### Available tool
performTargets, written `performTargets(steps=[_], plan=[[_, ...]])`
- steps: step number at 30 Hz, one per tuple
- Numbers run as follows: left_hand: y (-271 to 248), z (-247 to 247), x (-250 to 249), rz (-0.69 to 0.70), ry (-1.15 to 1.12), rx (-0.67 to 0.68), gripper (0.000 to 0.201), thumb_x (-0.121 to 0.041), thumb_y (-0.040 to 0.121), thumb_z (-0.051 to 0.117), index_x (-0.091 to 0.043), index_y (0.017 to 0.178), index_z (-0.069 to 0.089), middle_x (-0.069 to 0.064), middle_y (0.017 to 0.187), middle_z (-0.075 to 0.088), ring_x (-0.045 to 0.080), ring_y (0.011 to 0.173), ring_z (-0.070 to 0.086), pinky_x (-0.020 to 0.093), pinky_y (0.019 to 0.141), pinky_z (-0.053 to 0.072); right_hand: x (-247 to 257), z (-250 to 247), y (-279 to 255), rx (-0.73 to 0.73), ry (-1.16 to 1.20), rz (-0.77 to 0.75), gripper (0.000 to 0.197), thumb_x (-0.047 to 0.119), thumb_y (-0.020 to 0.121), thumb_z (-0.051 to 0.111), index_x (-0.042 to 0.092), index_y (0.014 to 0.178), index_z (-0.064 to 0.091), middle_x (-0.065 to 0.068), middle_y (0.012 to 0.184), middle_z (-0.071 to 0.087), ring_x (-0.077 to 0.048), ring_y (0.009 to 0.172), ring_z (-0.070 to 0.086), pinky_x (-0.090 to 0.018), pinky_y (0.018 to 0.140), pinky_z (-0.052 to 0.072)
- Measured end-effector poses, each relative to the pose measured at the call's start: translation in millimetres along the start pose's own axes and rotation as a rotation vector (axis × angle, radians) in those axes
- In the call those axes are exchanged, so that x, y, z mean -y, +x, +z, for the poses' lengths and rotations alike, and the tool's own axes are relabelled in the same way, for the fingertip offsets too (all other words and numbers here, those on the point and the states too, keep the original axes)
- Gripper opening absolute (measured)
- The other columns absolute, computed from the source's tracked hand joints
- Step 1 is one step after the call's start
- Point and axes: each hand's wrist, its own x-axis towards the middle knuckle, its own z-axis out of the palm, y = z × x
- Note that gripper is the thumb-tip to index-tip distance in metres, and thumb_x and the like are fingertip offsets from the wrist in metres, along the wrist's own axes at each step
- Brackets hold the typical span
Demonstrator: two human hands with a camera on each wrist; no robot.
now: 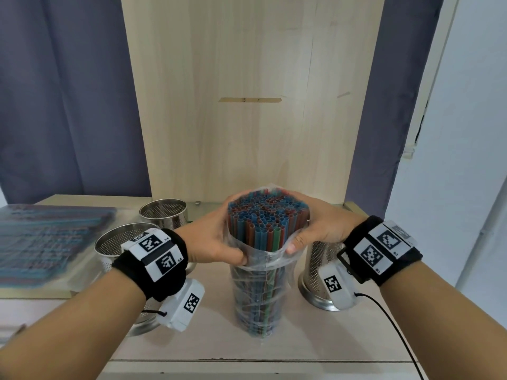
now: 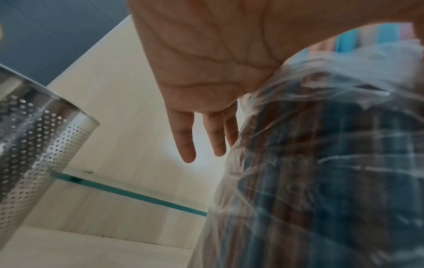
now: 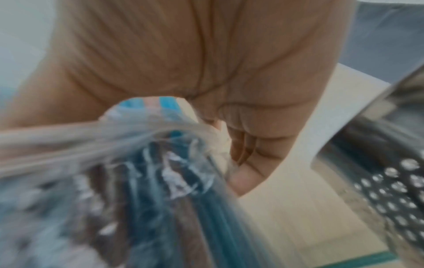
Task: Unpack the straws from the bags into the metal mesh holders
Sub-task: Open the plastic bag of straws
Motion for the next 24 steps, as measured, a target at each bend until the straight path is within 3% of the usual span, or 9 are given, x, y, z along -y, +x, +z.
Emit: performTargets(steps=[3, 5, 8, 10, 13, 16, 18, 20, 24], plan=[[2, 0, 8, -0.041, 0.047, -0.010, 0.086, -0.022, 0.061, 0.081, -0.019, 0.137, 0.041, -0.007, 0.123, 0.064, 0.004, 0.114, 0.060, 0.032, 0.103, 0.048, -5, 4, -11, -0.267, -0.043, -0.020, 0.088, 0.011, 0.058, 0.092, 0.030, 0.133, 0.052, 0.004, 0.126, 0.068, -0.013, 0.120, 0.062, -0.039, 0.105, 0.049], [3, 4, 13, -0.062, 0.044, -0.035, 0.077, -0.020, 0.063, 0.080, -0.022, 0.133, 0.045, -0.007, 0.119, 0.066, 0.003, 0.112, 0.061, 0.032, 0.102, 0.048, -10, 12, -15, -0.384, -0.096, -0.013, 0.091, 0.022, 0.057, 0.096, 0.039, 0.133, 0.048, 0.011, 0.129, 0.064, -0.005, 0.125, 0.056, -0.033, 0.110, 0.043], [6, 12, 17, -0.040, 0.109, -0.157, 0.074, -0.028, 0.064, 0.078, -0.033, 0.129, 0.042, -0.007, 0.120, 0.060, 0.007, 0.113, 0.057, 0.040, 0.103, 0.047, -17, 23, -13, -0.527, -0.115, 0.039, 0.111, 0.021, 0.071, 0.085, 0.026, 0.157, 0.015, 0.003, 0.160, 0.030, -0.012, 0.147, 0.026, -0.036, 0.120, 0.025], [9, 19, 21, 0.022, 0.271, -0.311, 0.079, -0.039, 0.064, 0.072, -0.034, 0.132, 0.034, -0.006, 0.125, 0.049, 0.013, 0.118, 0.049, 0.043, 0.104, 0.044, -17, 30, -9, -0.521, -0.002, 0.026, 0.115, 0.015, 0.077, 0.079, 0.023, 0.159, -0.001, 0.008, 0.164, 0.011, -0.007, 0.149, 0.013, -0.032, 0.121, 0.018], [7, 31, 22, 0.126, 0.304, -0.400, 0.086, -0.042, 0.072, 0.061, -0.027, 0.147, 0.021, -0.009, 0.136, 0.040, 0.007, 0.128, 0.039, 0.038, 0.112, 0.035, -9, 34, -5, -0.455, 0.119, -0.019, 0.112, 0.030, 0.072, 0.085, 0.026, 0.156, 0.011, 0.013, 0.155, 0.031, -0.002, 0.139, 0.036, -0.029, 0.117, 0.030], [5, 42, 25, 0.229, 0.161, -0.367, 0.096, -0.052, 0.077, 0.066, -0.022, 0.152, 0.014, -0.015, 0.146, 0.038, -0.002, 0.135, 0.036, 0.022, 0.112, 0.032, -5, 36, -2, -0.358, 0.035, -0.054, 0.064, 0.022, 0.078, 0.077, 0.038, 0.127, 0.039, 0.013, 0.127, 0.061, 0.002, 0.116, 0.061, -0.021, 0.098, 0.050], [6, 44, 30, 0.163, 0.187, -0.411, 0.115, -0.067, 0.061, 0.078, -0.027, 0.149, 0.016, -0.015, 0.143, 0.040, -0.001, 0.132, 0.040, 0.026, 0.109, 0.038, -6, 35, -2, -0.278, -0.026, -0.043, 0.060, 0.014, 0.082, 0.075, 0.041, 0.122, 0.040, 0.017, 0.123, 0.062, 0.006, 0.113, 0.061, -0.014, 0.092, 0.049], [7, 45, 36, 0.092, 0.254, -0.443, 0.126, -0.071, 0.048, 0.081, -0.029, 0.148, 0.016, -0.017, 0.140, 0.040, -0.002, 0.127, 0.041, 0.026, 0.107, 0.039, -8, 34, -1, -0.243, -0.099, -0.037, 0.063, 0.013, 0.082, 0.077, 0.043, 0.124, 0.040, 0.016, 0.127, 0.060, 0.006, 0.117, 0.058, -0.017, 0.098, 0.048], [10, 50, 46, 0.054, 0.228, -0.452, 0.131, -0.066, 0.045, 0.086, -0.028, 0.147, 0.015, -0.017, 0.135, 0.043, -0.001, 0.124, 0.045, 0.024, 0.103, 0.041, -13, 33, -1, -0.393, -0.170, -0.114, 0.064, 0.009, 0.074, 0.085, 0.039, 0.115, 0.046, 0.017, 0.121, 0.060, 0.014, 0.110, 0.057, -0.008, 0.090, 0.045]])
